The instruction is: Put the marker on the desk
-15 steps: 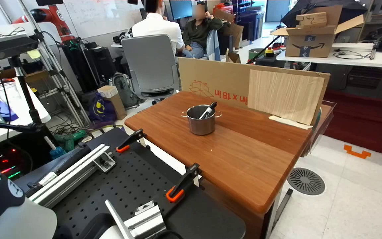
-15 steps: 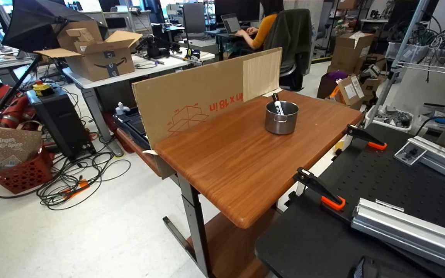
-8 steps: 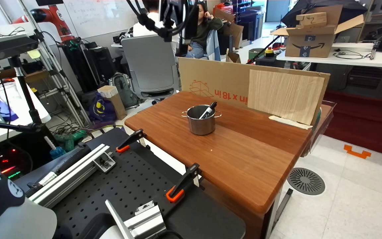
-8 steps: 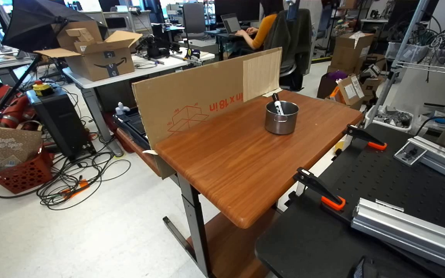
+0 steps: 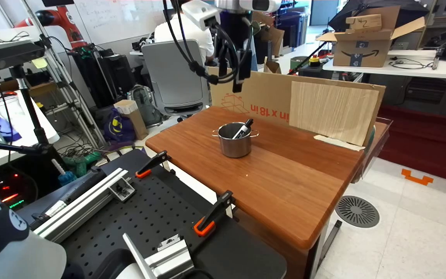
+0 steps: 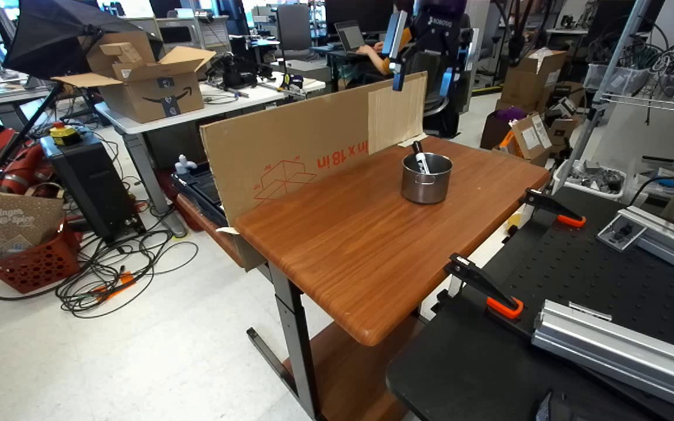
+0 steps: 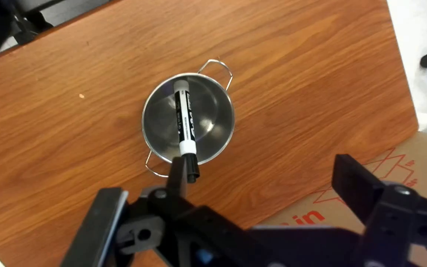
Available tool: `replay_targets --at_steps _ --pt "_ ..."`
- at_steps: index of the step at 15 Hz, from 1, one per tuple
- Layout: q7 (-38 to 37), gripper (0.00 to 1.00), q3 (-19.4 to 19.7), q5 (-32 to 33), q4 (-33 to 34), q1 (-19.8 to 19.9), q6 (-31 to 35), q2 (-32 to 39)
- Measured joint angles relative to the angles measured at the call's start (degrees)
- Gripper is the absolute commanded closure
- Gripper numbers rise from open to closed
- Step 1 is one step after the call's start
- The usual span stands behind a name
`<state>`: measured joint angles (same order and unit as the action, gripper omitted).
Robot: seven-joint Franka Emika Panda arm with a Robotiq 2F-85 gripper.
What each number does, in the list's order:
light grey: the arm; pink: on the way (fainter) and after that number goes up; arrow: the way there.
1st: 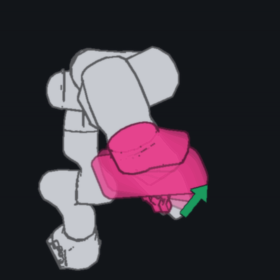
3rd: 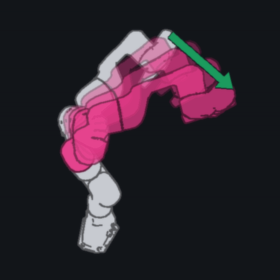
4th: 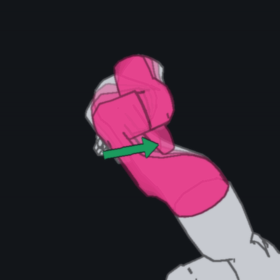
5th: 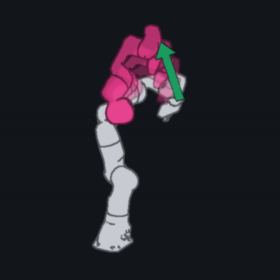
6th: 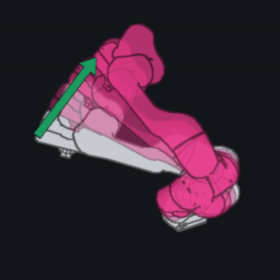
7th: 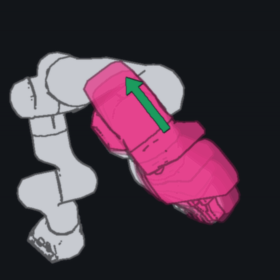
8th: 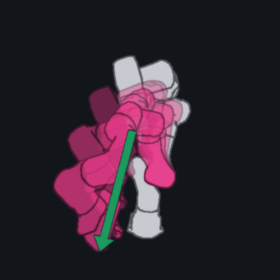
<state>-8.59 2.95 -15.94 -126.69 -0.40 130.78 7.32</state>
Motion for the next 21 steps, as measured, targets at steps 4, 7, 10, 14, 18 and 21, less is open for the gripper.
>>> replay_targets --at_steps 4,7,10,14,18,21 --pt "-2.0 0.00 -0.1 0.1 1.6 0.0 5.8 5.7" --pt "-3.3 0.00 -0.1 0.6 2.5 0.0 8.4 9.0" --pt "-4.5 0.00 0.2 1.5 3.4 0.0 9.2 11.6" --pt "-7.2 0.00 0.6 4.7 4.2 0.0 10.2 14.5" --pt "-10.0 0.42 1.1 8.2 5.0 -0.3 10.7 16.1" --pt "-11.6 0.66 1.3 10.2 5.7 -0.6 10.7 16.8"
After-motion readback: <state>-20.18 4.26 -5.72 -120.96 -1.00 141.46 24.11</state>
